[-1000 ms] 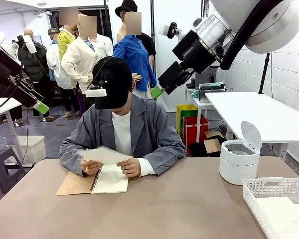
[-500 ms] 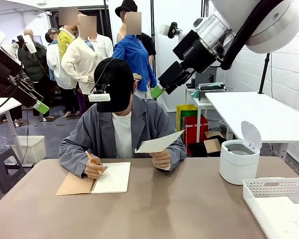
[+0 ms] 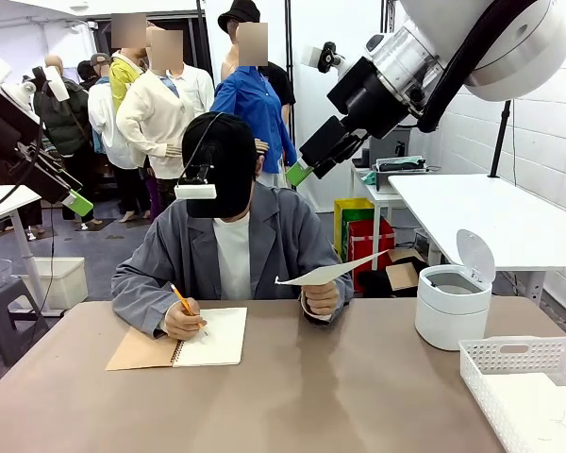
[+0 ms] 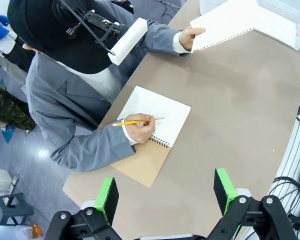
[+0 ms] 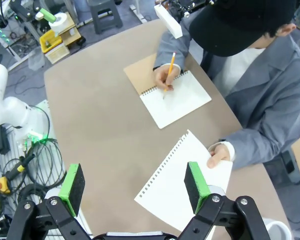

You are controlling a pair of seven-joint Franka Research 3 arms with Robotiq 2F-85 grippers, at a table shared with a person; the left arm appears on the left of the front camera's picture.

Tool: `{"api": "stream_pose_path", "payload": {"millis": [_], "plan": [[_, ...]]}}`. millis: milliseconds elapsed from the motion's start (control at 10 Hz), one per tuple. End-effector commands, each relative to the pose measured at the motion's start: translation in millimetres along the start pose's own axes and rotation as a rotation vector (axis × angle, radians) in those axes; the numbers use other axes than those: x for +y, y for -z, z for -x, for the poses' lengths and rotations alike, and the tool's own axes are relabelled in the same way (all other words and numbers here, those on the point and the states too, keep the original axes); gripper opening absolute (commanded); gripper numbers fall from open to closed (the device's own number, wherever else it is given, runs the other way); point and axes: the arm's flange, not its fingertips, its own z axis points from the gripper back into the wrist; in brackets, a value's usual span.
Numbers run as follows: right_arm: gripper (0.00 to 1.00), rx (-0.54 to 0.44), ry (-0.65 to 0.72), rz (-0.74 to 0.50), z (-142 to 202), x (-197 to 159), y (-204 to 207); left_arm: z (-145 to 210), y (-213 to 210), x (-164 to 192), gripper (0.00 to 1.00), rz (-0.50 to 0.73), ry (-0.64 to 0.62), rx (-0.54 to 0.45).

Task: Sort the paper based on its condition.
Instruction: If a person hands you a paper, place it in the Organizing basket , and if it's crumpled, put it in the Trash can.

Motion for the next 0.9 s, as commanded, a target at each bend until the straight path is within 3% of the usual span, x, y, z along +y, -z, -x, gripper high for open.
{"api": "stream_pose_path", "payload": {"millis": [0, 800], "plan": [[1.0, -0.007, 0.006, -0.006, -0.4, 0.4, 0.1, 0.7, -0.4, 0.2, 1.0, 0.002, -0.002, -0.001], [1.0, -0.007, 0.006, -0.006, -0.4, 0.4, 0.1, 0.7, -0.4, 0.2, 1.0, 0.002, -0.002, -0.001]]}}
